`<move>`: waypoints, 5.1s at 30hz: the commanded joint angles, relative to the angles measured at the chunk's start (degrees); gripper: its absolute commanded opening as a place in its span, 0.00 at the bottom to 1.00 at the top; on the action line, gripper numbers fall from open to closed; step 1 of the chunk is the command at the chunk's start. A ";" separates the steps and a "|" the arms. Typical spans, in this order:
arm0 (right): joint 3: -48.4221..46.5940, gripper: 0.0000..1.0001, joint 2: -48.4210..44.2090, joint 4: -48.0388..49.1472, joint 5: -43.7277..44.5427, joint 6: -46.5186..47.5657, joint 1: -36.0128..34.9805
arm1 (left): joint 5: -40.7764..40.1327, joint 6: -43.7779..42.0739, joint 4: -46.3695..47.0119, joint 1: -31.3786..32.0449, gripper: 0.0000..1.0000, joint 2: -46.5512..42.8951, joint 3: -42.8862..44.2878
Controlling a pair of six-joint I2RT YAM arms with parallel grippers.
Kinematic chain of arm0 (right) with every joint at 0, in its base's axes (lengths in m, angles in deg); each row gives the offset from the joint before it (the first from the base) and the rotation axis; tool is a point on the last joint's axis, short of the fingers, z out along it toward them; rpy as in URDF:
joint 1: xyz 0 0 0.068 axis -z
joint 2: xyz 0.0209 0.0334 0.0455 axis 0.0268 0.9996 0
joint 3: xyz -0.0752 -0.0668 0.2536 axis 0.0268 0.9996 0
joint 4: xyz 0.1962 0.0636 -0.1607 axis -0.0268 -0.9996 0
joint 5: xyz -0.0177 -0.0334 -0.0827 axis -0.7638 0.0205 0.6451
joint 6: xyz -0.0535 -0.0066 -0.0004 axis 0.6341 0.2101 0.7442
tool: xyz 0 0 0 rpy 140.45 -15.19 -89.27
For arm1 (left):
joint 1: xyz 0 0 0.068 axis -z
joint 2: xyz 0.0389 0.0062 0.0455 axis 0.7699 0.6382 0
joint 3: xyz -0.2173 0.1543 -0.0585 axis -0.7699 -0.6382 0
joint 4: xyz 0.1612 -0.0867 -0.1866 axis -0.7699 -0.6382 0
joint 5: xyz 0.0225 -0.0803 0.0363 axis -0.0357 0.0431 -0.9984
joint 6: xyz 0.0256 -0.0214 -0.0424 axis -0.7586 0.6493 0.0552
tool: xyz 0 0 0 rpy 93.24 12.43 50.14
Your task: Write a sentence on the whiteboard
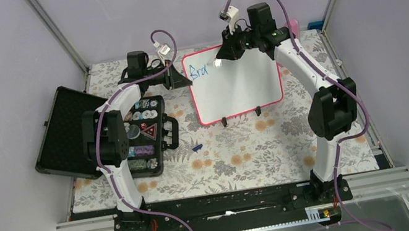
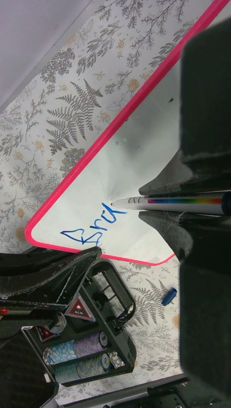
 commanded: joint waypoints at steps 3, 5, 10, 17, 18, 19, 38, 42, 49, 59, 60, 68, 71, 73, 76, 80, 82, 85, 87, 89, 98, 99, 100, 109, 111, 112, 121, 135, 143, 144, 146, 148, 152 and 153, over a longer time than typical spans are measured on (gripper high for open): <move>-1.68 0.00 0.75 1.21 0.88 0.76 -0.35 | 0.89 -2.13 -0.47 2.11 0.00 1.49 1.71; -1.50 0.00 0.95 1.21 1.23 1.11 -0.35 | 0.94 -2.13 -0.46 2.13 0.00 1.54 1.73; -0.47 0.00 1.10 1.26 2.27 1.94 -0.31 | 0.90 -1.96 -0.49 2.11 0.00 1.70 1.99; 1.00 0.00 0.90 1.26 2.96 2.83 -0.30 | 0.73 -2.04 -0.45 2.11 0.00 1.71 1.72; 1.28 0.00 0.72 1.23 3.04 2.91 -0.32 | 0.71 -2.04 -0.49 2.11 0.00 1.71 1.73; 1.58 0.00 0.56 1.24 3.12 3.00 -0.30 | 0.75 -2.04 -0.48 2.11 0.00 1.71 1.81; 4.03 0.00 -1.66 1.52 4.32 4.21 -0.05 | 0.79 -1.95 -0.48 2.17 0.00 1.63 1.76; 2.43 0.00 -1.42 1.41 4.03 3.39 0.66 | 0.83 -2.04 -0.45 2.12 0.00 1.47 1.71; 1.09 0.00 -1.20 1.30 4.08 3.03 1.49 | 0.81 -2.00 -0.51 2.11 0.00 1.41 1.71; -0.73 0.00 -1.02 0.92 3.97 2.64 2.06 | 0.74 -1.95 -0.45 2.19 0.00 1.45 1.74; -0.96 0.00 -0.98 0.89 3.79 2.57 2.15 | 0.77 -1.95 -0.51 2.18 0.00 1.47 1.78; -1.04 0.00 -2.62 -0.80 0.37 2.33 2.15 | 0.80 -1.95 -0.45 2.13 0.00 1.36 1.75; 0.63 0.00 -4.30 -0.90 -0.28 2.45 2.11 | 0.90 -1.95 -0.43 2.15 0.00 1.36 1.88; 1.76 0.00 -5.09 -0.81 -0.43 2.77 2.11 | 0.97 -1.95 -0.51 2.19 0.00 1.45 1.89; 3.52 0.00 -5.89 -0.73 -0.34 3.30 2.16 | 0.94 -1.95 -0.45 2.15 0.00 1.38 1.74; 4.94 0.00 -6.04 -0.79 -0.30 3.58 2.14 | 0.86 -2.08 -0.48 2.14 0.00 1.14 1.65; 5.02 0.00 -5.65 -0.79 -0.12 3.72 2.20 | 0.82 -2.04 -0.50 2.15 0.00 1.20 1.65; 5.15 0.00 -5.16 -0.66 0.50 4.07 2.08 | 0.86 -2.04 -0.48 2.17 0.00 1.19 1.64; 5.01 0.00 -4.66 -0.48 0.75 4.08 2.02 | 0.79 -2.04 -0.44 2.15 0.00 1.21 1.62; 4.78 0.00 -4.09 -0.29 0.85 3.84 2.09 | 0.92 -2.08 -0.43 2.14 0.00 1.19 1.57; 2.56 0.00 -2.17 -0.02 0.45 2.63 1.98 | 0.88 -2.21 -0.47 2.14 0.00 1.19 1.48; 2.56 0.00 -2.04 -0.01 0.56 2.62 1.98 | 0.95 -2.28 -0.45 2.16 0.00 1.19 1.45; 2.67 0.00 -1.95 -0.05 0.63 2.67 1.98 | 0.93 -2.37 -0.54 2.18 0.00 1.19 1.46; 2.51 0.00 -1.54 -0.34 3.56 4.11 2.14 | 0.93 -2.30 -0.54 2.12 0.00 1.21 1.47; 2.52 0.00 -1.86 -0.54 4.00 4.66 2.51 | 0.92 -2.35 -0.60 2.11 0.00 1.12 1.47; 2.47 0.00 -1.92 -0.68 3.97 4.69 2.82 | 0.86 -2.33 -0.61 2.12 0.00 1.10 1.54; 1.30 0.00 -1.98 -1.61 3.87 5.22 4.17 | 0.81 -2.13 -0.63 2.20 0.00 1.49 1.80; -2.11 0.00 1.22 -1.52 2.69 3.46 2.68 | 0.88 -2.28 -0.69 2.20 0.00 1.45 1.98; -1.75 0.00 1.37 -1.57 2.87 3.56 1.45 | 0.99 -2.39 -0.69 2.16 0.00 1.46 1.89; -1.75 0.00 1.40 -1.55 2.79 3.57 1.40 | 0.97 -2.39 -0.72 2.19 0.00 1.38 1.84; -1.50 0.00 1.27 -1.52 2.83 3.60 1.28 | 0.90 -2.39 -0.71 2.16 0.00 1.30 1.80; -0.96 0.00 1.14 -1.61 2.77 3.70 1.28 | 0.89 -2.39 -0.81 2.11 0.00 1.27 1.78; 1.10 0.00 0.31 -1.53 2.46 4.14 1.28 | 0.95 -2.40 -0.87 2.11 0.00 1.34 1.95; 1.59 0.00 0.04 -1.57 2.48 4.30 1.28 | 0.91 -2.39 -0.88 2.11 0.00 1.36 1.93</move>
